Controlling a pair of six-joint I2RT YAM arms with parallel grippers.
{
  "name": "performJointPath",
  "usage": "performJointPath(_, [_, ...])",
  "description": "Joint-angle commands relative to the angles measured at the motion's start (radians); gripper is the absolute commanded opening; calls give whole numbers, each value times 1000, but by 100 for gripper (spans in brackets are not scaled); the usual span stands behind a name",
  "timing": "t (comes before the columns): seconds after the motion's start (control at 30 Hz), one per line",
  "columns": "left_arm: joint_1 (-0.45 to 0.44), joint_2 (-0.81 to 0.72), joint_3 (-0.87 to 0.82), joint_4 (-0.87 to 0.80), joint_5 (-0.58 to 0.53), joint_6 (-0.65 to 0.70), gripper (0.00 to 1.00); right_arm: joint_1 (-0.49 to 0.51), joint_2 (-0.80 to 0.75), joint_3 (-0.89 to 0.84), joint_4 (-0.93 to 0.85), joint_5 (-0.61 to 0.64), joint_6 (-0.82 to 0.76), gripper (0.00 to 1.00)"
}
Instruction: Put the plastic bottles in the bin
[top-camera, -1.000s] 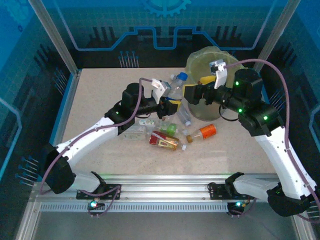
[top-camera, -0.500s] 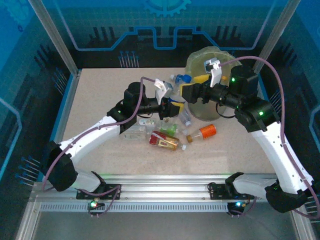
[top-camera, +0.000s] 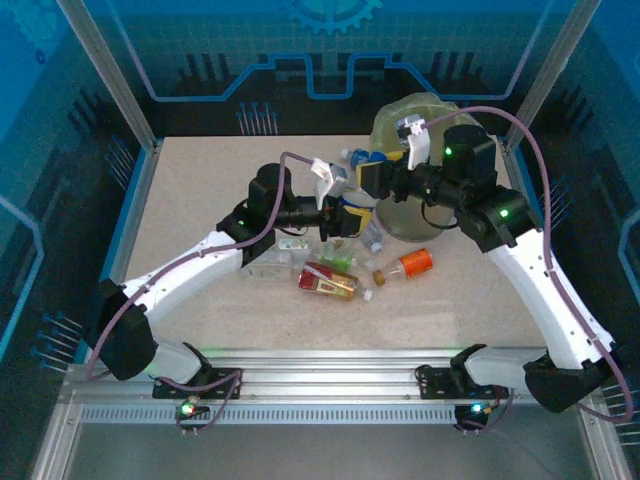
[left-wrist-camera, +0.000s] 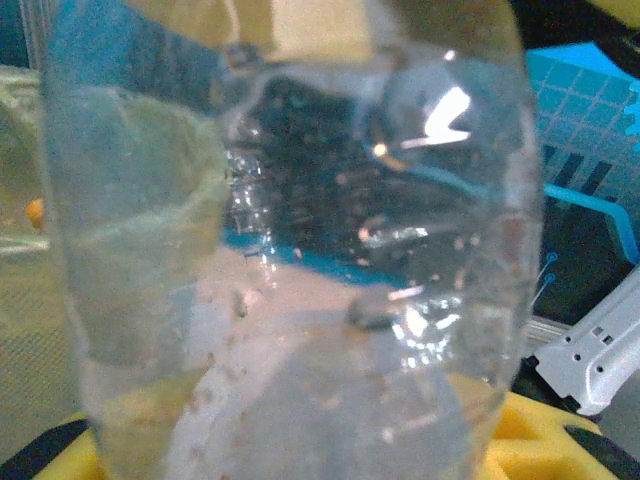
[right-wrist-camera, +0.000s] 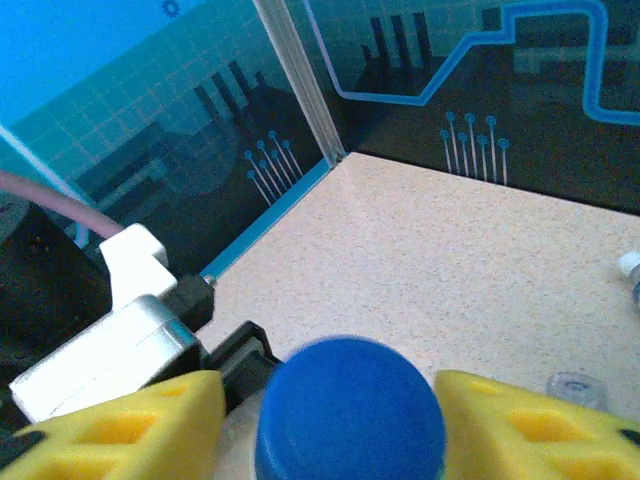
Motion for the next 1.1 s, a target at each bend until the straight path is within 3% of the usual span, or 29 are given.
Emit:
performJointPath(0.0, [-7, -2, 29, 35, 72, 8, 34, 12, 16, 35, 29, 13, 15, 47])
performJointPath(0.13, [-8, -2, 28, 14, 77, 21, 34, 12, 35, 43, 42, 9, 37, 35])
performJointPath(0.27, [-7, -14, 20, 0, 64, 30, 41, 12, 45, 52, 44, 26, 53, 4])
performJointPath(0.33, [-7, -23, 13, -1, 54, 31, 58, 12, 48, 59, 44, 41, 56, 0])
performJointPath(0.4, [-5, -37, 7, -10, 39, 38, 94, 12, 54, 75, 40, 66, 51, 0])
performJointPath(0.43, [-6, -45, 3, -14, 29, 42, 99, 12, 59, 89, 32, 83, 44, 0])
performJointPath(0.63, [-6, -132, -50, -39, -110, 63, 99, 8, 146, 278, -39, 304, -59, 0])
performJointPath(0.8, [-6, -223, -115, -61, -267, 63, 99, -16, 289, 535, -94, 483, -160, 0])
performJointPath(1.07, [0, -308, -171, -129, -503, 54, 99, -119, 518, 856, -142, 651, -183, 0])
